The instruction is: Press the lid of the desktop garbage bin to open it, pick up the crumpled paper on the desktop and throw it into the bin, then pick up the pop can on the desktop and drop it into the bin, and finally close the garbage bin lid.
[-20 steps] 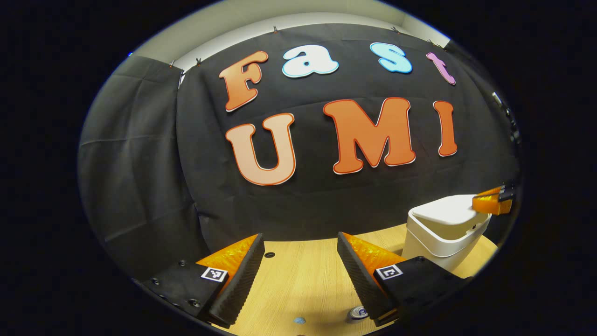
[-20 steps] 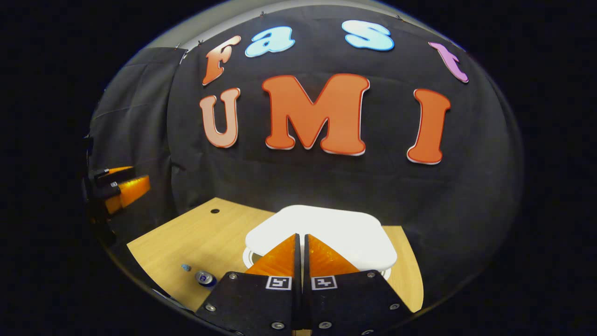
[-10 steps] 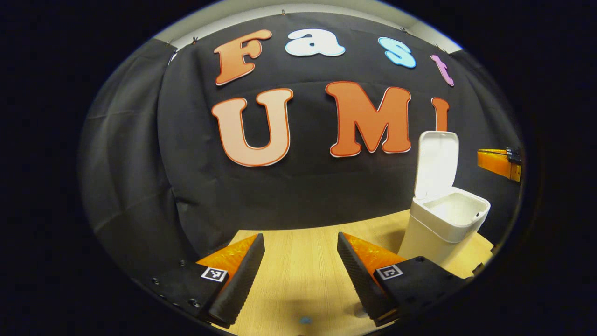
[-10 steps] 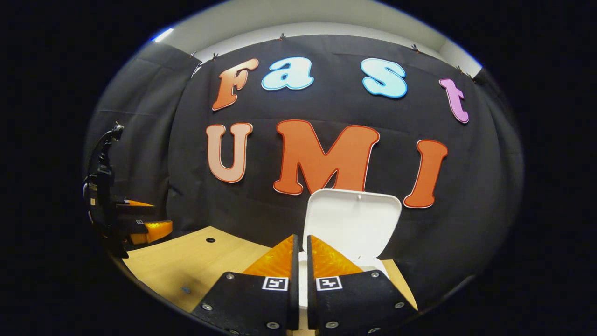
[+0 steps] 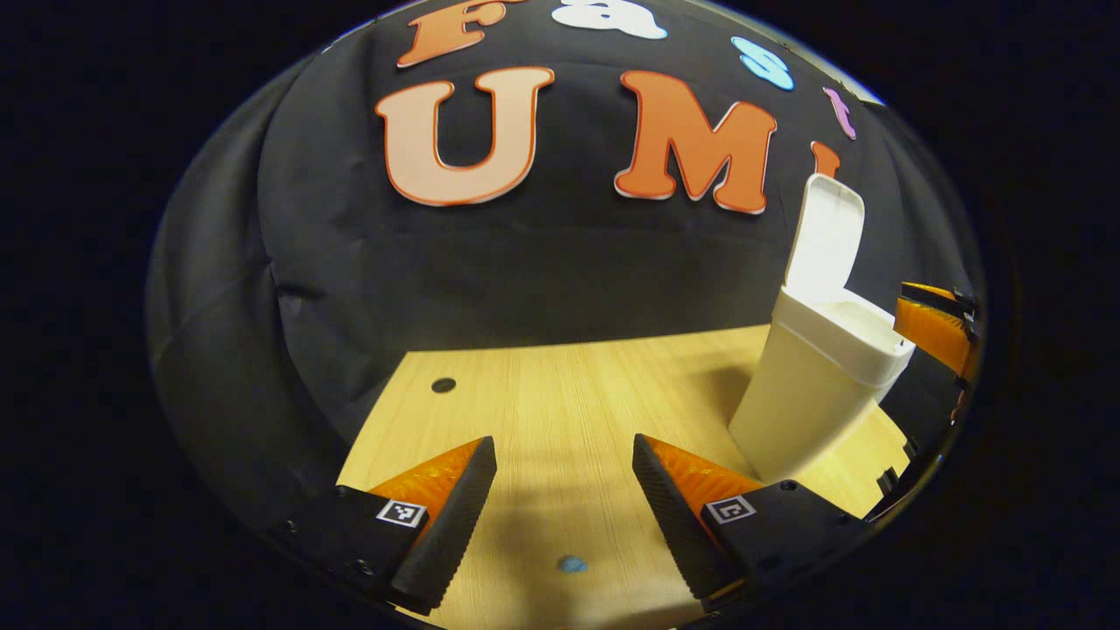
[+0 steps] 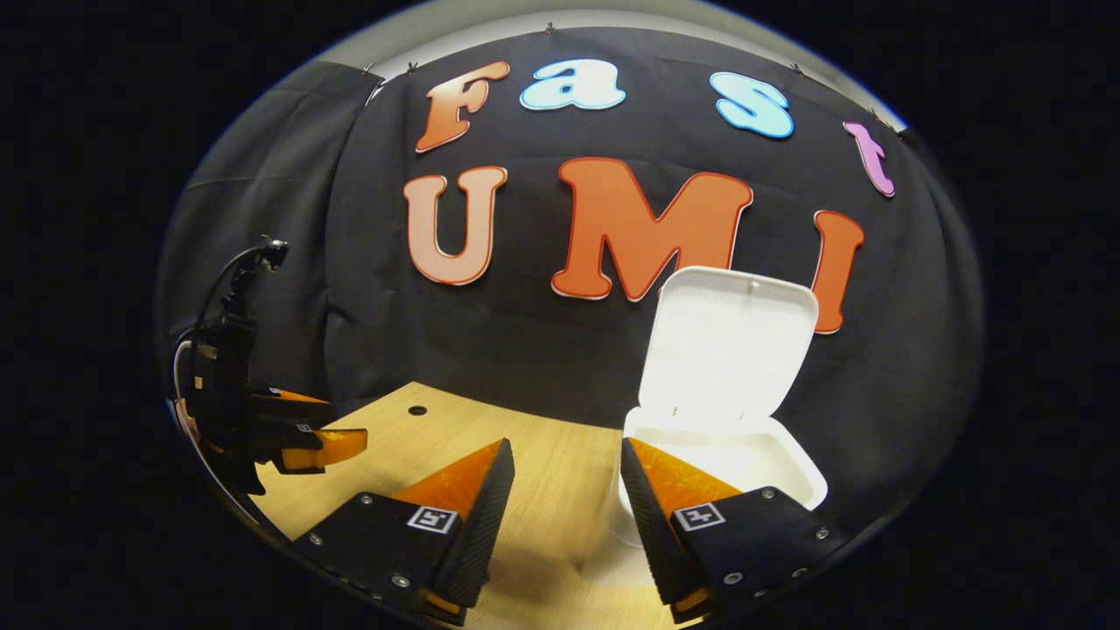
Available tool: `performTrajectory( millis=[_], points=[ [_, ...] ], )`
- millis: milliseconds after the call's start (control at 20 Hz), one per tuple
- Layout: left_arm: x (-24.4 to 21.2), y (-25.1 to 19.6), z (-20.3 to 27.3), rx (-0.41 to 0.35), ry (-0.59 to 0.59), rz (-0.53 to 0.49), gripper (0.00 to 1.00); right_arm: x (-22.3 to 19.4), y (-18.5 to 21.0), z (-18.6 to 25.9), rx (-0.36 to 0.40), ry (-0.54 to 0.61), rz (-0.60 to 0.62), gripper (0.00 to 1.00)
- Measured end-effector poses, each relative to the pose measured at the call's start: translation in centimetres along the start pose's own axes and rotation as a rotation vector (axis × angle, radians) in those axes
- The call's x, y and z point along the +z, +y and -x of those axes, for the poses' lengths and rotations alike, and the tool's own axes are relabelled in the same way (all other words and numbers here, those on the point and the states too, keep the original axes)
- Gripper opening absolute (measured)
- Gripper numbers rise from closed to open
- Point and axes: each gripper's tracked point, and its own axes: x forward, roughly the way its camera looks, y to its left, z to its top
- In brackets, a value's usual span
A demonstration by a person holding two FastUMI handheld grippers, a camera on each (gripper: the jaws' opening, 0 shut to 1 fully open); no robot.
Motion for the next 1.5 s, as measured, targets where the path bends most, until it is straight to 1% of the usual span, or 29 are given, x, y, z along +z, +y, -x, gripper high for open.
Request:
performTrajectory(
  millis=[50,150,350,450,600,650,800,850,900,1000,1050,1200,1400,1500],
  points=[
    [-1.4,-0.2,-0.3,-0.02,0.031,-0.007,1.0,-1.0,0.7,-0.2,0.007,0.02,-0.001,0.79],
    [-3.9,-0.8,-0.8,-0.052,0.095,-0.021,1.0,-3.0,2.0,-0.2,0.017,0.068,-0.006,0.83],
    [-7.6,-1.0,-1.3,-0.091,0.231,-0.041,1.0,-7.3,4.4,0.0,0.038,0.159,-0.015,0.84],
    [-8.6,-1.0,-1.4,-0.109,0.294,-0.039,1.0,-9.3,5.5,0.0,0.052,0.2,-0.023,0.85],
    [-9.2,-1.2,-1.6,-0.131,0.381,-0.017,1.0,-12.0,6.9,0.3,0.071,0.254,-0.02,0.86],
    [-11.4,-0.8,-1.3,-0.14,0.407,-0.005,0.95,-12.8,7.3,0.4,0.078,0.267,-0.017,0.87],
    [-12.9,-1.9,-1.8,-0.166,0.502,0.029,0.98,-15.6,8.6,0.4,0.1,0.324,-0.027,0.89],
    [-13.8,-2.2,-1.8,-0.169,0.529,0.036,0.96,-16.4,9.1,0.3,0.11,0.34,-0.033,0.92],
    [-14.4,-2.2,-2.0,-0.169,0.553,0.04,0.98,-17.2,9.6,0.3,0.12,0.357,-0.037,0.92],
    [-15.5,-1.8,-2.5,-0.159,0.594,0.043,0.96,-19.0,10.4,0.1,0.135,0.392,-0.031,0.95],
    [-16.1,-1.7,-2.7,-0.15,0.629,0.042,0.98,-19.7,10.7,0.0,0.141,0.404,-0.027,0.98],
    [-16.5,-0.8,-3.5,-0.116,0.676,0.019,0.96,-21.5,11.3,-0.5,0.148,0.427,-0.016,0.98],
    [-14.1,-0.4,-4.6,-0.112,0.698,-0.033,0.96,-22.9,12.0,-1.2,0.148,0.454,-0.026,0.98],
    [-12.4,0.1,-5.4,-0.112,0.702,-0.083,0.96,-22.9,12.4,-1.4,0.145,0.471,-0.04,0.98]
  ],
)
